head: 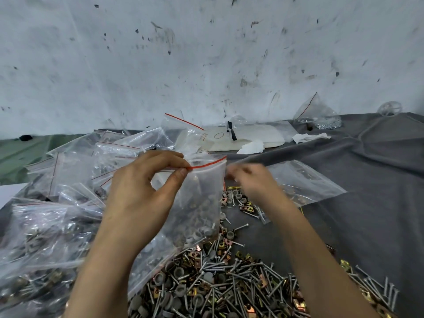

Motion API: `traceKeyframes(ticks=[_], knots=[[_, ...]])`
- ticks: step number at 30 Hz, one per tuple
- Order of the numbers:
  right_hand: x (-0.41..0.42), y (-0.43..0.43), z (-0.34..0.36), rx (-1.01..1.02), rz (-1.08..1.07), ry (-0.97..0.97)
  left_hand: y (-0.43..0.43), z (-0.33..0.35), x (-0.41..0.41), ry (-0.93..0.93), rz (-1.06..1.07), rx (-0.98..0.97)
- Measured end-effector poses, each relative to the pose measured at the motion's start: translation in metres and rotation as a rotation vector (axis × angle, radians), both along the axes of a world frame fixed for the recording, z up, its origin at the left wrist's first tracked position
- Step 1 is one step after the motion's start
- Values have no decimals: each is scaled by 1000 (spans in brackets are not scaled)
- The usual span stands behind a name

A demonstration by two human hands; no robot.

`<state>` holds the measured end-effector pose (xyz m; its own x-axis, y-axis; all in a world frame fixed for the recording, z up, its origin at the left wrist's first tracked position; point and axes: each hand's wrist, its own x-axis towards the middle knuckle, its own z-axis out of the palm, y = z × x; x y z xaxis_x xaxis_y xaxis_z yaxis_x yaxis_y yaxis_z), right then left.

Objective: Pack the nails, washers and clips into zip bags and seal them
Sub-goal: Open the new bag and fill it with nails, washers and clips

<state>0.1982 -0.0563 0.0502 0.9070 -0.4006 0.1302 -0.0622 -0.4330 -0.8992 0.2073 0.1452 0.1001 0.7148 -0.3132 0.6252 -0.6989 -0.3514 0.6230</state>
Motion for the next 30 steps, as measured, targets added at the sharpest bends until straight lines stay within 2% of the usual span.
traceKeyframes(ticks=[2,3,6,22,26,30], knots=[[9,-1,-23,-215,90,299,-1,0,0,-1,-1,8],[12,0,-33,-231,146,387,-1,0,0,2,-2,9],[16,6,-47,-265,239,479,0,0,0,12,-5,2],[15,-2,-46,-177,237,414,2,2,-1,31,1,-1],[11,-12,-41,-223,225,376,2,2,-1,25,2,-1],[11,-13,-43,-215,256,417,2,2,-1,21,-1,12]])
